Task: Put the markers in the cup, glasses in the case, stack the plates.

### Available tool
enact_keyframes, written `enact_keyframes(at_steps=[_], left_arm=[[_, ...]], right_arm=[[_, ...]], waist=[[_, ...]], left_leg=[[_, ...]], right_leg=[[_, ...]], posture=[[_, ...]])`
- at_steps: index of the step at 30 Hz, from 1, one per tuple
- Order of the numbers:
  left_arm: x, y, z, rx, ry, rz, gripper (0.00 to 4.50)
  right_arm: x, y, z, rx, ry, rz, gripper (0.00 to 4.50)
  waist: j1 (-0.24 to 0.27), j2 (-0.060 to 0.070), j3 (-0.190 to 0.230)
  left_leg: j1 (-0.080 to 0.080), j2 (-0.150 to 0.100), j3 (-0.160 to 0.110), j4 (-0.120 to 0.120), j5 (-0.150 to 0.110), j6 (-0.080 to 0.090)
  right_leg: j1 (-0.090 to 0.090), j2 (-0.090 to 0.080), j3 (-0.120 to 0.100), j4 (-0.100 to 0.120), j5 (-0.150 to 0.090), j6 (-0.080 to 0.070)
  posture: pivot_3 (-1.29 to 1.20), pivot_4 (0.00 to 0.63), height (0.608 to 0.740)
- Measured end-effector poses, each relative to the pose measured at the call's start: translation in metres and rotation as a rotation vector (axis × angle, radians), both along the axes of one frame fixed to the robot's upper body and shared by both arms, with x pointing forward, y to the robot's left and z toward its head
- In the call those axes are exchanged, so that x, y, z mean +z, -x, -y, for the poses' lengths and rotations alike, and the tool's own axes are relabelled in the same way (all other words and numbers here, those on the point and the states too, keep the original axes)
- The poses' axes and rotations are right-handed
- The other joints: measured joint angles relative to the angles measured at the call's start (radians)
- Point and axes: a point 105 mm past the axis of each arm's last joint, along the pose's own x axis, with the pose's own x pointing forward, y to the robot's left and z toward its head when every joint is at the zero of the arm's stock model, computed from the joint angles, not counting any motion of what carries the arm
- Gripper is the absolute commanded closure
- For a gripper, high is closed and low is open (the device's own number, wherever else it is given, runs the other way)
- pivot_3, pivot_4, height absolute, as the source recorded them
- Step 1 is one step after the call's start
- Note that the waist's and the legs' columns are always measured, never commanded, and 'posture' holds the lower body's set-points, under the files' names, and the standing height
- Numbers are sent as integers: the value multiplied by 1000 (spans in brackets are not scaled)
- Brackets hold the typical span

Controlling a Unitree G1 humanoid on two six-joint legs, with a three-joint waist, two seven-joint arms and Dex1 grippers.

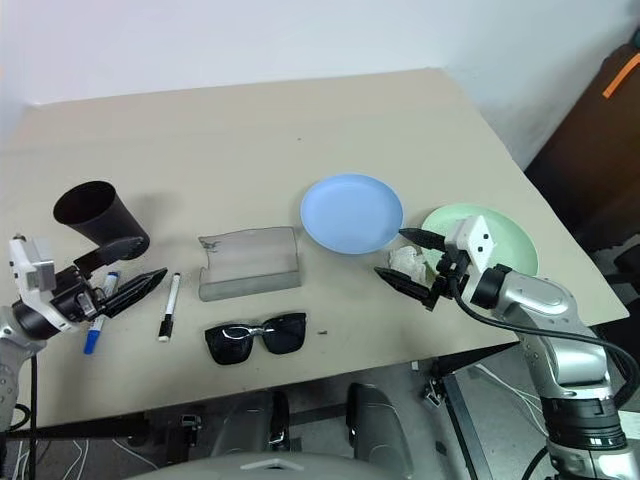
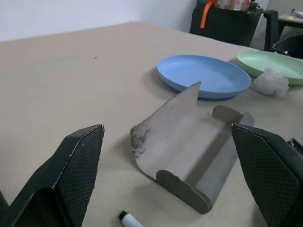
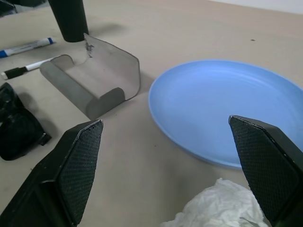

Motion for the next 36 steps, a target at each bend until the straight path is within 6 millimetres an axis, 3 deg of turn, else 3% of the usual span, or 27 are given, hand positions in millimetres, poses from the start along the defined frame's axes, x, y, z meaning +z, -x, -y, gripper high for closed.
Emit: enact_keyframes(at_steps=[6, 15, 26, 36], left_arm=[[-3, -2, -3, -4, -15, -7, 25], [-8, 2, 9, -61, -9, -11, 25], [-21, 6, 38, -194, 24, -29, 25], [-8, -8, 69, -321, 2, 32, 25]], right_arm=[[2, 1, -2, 7, -3, 3, 0], [1, 0, 7, -9, 38, -38, 0], [12, 3, 54, -146, 138, -173, 0], [-3, 18, 64, -170, 211, -385, 0]], waist=[[-1, 0, 0], [2, 0, 0], [3, 0, 0], [3, 0, 0]], left_leg=[[0, 1, -1, 0, 0, 0], [0, -2, 6, -11, -1, 1], [1, -1, 6, -10, -1, 1], [1, -1, 5, -7, -1, 1]], right_leg=[[-2, 1, -1, -3, 0, 0], [0, -4, -1, -12, 3, 2], [1, 0, -1, -11, 4, 1], [3, 1, -1, -11, 5, 2]], posture=[[0, 150, 735], [0, 150, 735], [0, 150, 735], [0, 150, 735]])
